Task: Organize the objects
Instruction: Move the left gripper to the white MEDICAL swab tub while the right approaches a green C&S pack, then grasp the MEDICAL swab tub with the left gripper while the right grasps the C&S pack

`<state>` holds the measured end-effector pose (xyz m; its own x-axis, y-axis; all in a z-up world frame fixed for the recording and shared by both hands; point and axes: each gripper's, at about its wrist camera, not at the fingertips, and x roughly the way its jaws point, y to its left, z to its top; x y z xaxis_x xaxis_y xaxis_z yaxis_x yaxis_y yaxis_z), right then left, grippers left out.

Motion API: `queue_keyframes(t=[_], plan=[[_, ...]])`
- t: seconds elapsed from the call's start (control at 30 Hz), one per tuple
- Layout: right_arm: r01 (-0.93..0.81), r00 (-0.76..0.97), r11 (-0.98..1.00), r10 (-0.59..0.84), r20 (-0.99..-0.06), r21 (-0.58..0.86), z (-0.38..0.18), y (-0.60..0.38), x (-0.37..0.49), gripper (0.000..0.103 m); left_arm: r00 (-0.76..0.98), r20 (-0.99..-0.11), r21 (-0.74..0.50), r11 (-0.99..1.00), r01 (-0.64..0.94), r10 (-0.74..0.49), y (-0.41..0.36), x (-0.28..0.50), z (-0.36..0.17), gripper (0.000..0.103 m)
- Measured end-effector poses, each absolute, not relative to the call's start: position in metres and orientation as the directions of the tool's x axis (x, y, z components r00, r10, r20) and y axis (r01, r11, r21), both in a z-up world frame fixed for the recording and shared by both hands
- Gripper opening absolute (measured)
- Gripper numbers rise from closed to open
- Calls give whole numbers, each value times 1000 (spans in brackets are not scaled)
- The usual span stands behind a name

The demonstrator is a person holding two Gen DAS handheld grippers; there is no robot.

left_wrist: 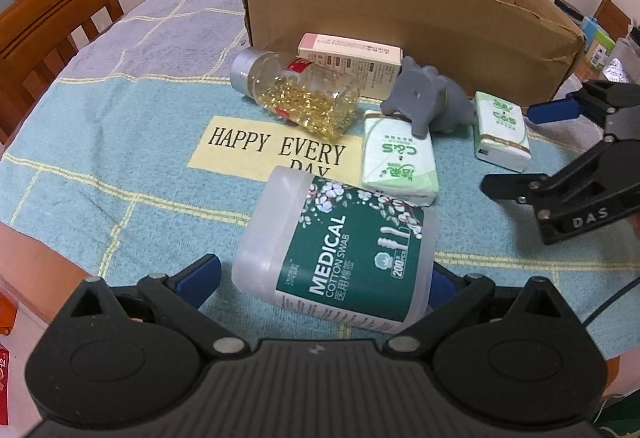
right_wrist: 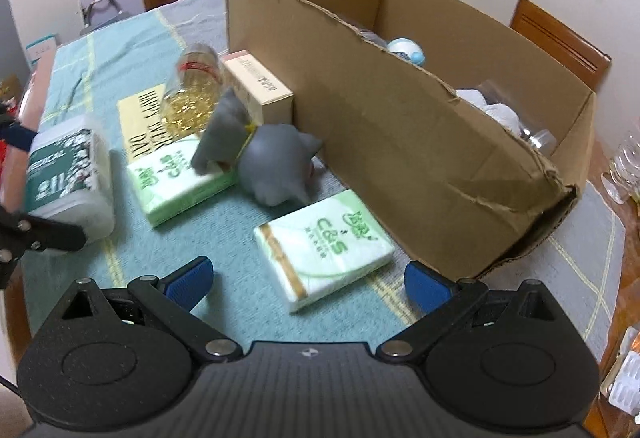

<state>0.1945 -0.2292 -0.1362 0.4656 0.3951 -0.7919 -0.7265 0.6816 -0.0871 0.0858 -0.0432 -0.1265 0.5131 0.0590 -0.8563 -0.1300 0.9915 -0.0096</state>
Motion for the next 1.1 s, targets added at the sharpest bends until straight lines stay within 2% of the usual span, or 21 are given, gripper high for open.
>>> queue_keyframes(t=[0.27, 0.67, 0.8, 0.9, 1.1], plan=[[-707, 486, 702, 402, -776, -80, -140, -223, 203, 103, 507, -862, -41, 991, -131, 31, -39, 88, -128, 101], [-787, 329, 616, 457, -827, 28, -135, -221, 195, 103, 528, -850, -45, 995, -90, 9, -37, 88, -129, 101], [-796, 365, 604, 430, -826, -37, -134, -222, 186, 103, 532, -847, -25, 998, -61, 11, -39, 89, -129, 101], [-769, 355, 639, 434, -828, 6, -135, -228, 194, 103, 538, -843, -7, 999, -38, 15, -41, 90, -129, 101], [-761, 372, 649, 430, -823, -5, -136, -228, 194, 103, 565, -825, -20, 999, -26, -2, -46, 90, -125, 98]])
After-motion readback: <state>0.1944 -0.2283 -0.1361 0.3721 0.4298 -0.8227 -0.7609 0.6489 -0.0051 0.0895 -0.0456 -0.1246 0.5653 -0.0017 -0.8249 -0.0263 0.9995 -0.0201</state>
